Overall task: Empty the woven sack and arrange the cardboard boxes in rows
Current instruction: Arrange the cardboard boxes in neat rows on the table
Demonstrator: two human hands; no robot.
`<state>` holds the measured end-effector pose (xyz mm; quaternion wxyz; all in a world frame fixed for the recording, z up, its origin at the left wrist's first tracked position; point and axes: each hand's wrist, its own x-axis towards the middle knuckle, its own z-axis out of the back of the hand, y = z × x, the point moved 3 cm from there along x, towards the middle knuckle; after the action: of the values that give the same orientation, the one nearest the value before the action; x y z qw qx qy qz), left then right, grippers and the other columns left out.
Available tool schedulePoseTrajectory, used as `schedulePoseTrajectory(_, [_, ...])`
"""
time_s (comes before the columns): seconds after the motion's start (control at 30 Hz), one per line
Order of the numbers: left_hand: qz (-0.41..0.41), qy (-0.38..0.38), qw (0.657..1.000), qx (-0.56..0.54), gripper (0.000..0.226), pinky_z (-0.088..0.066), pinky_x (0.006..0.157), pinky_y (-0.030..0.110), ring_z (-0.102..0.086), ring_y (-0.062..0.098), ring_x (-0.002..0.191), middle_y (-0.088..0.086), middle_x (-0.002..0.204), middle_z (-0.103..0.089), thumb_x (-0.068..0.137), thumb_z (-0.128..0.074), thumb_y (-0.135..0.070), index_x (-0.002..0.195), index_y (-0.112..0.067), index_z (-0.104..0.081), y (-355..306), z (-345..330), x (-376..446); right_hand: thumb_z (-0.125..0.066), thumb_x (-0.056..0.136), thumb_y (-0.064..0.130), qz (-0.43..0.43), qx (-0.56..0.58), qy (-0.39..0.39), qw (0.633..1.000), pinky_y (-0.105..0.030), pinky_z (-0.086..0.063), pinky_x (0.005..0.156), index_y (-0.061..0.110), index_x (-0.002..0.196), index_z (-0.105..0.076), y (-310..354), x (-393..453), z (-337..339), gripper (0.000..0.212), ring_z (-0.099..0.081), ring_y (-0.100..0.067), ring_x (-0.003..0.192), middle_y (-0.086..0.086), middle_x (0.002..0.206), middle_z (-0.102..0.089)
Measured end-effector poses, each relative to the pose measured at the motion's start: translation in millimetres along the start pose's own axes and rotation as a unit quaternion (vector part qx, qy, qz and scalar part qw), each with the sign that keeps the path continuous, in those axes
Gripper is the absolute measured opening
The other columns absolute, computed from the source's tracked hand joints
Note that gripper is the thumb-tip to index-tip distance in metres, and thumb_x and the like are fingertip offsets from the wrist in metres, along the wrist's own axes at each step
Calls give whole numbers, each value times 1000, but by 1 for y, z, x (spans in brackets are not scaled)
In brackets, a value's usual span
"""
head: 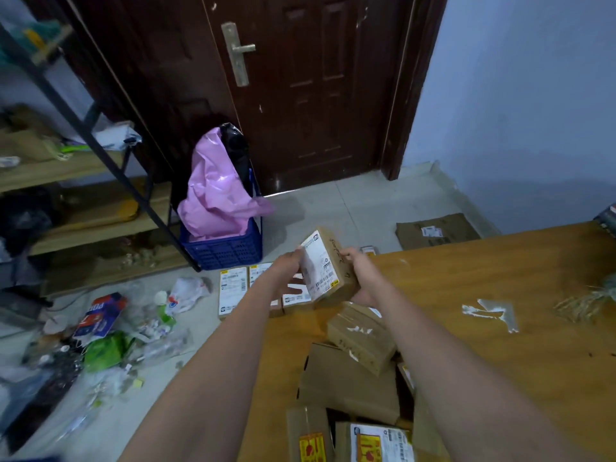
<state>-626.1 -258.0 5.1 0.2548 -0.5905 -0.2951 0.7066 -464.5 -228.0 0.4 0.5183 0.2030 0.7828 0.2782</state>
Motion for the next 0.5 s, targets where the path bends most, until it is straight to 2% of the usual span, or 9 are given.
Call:
schedulePoseTrajectory(0.1, [8, 32, 999, -43, 54, -56, 80, 43, -65, 31, 95, 12, 111, -65, 100, -37, -56, 125, -9, -52, 23, 42, -9, -43, 92, 36, -26, -8, 11, 1000, -38, -53, 82, 10, 99, -68, -25, 5, -34, 37, -68, -30, 96, -15, 106, -73])
schedulePoseTrajectory(0.17, [5, 45, 997, -56, 51, -56, 74, 42, -66, 30, 95, 11, 114, -66, 100, -41, -53, 129, -12, -49, 37, 66, -15, -44, 94, 37, -28, -26, 27, 999, -43, -54, 89, 8, 107, -65, -39, 8, -55, 38, -69, -31, 103, -14, 111, -73])
schedulePoseTrajectory(0.23, [5, 40, 998, -51, 48, -57, 73, 41, -67, 29, 95, 9, 112, -67, 99, -48, -49, 131, -14, -47, 49, 88, -23, -49, 95, 46, -36, -65, 43, 996, -49, -54, 92, 7, 116, -64, -53, 12, -74, 47, -70, -31, 103, -13, 109, -74])
schedulePoseTrajectory(0.3, [11, 33, 998, -58, 49, -57, 74, 42, -67, 29, 96, 9, 111, -66, 97, -54, -45, 134, -14, -44, 62, 107, -27, -57, 90, 58, -45, -120, 49, 991, -48, -57, 88, 15, 118, -64, -64, 15, -89, 52, -72, -30, 100, -10, 106, -75])
schedulePoseTrajectory(0.37, [17, 29, 997, -75, 45, -56, 79, 45, -66, 30, 99, 10, 112, -66, 98, -57, -38, 134, -14, -46, 76, 126, -30, -64, 83, 63, -72, -182, 75, 978, -50, -55, 90, 23, 120, -62, -76, 19, -99, 54, -69, -31, 105, -8, 113, -73])
schedulePoseTrajectory(0.43, [16, 35, 995, -92, 38, -54, 88, 51, -64, 34, 106, 12, 114, -66, 98, -57, -31, 131, -13, -49, 91, 141, -31, -71, 81, 56, -111, -251, 104, 956, -53, -52, 95, 23, 123, -59, -88, 21, -105, 55, -65, -33, 111, -9, 119, -69])
schedulePoseTrajectory(0.5, [27, 39, 994, -103, 37, -51, 95, 55, -62, 37, 111, 15, 115, -65, 97, -59, -27, 128, -10, -50, 108, 153, -32, -77, 82, 38, -134, -304, 120, 936, -53, -51, 98, 17, 129, -55, -98, 24, -110, 55, -64, -33, 111, -12, 119, -68])
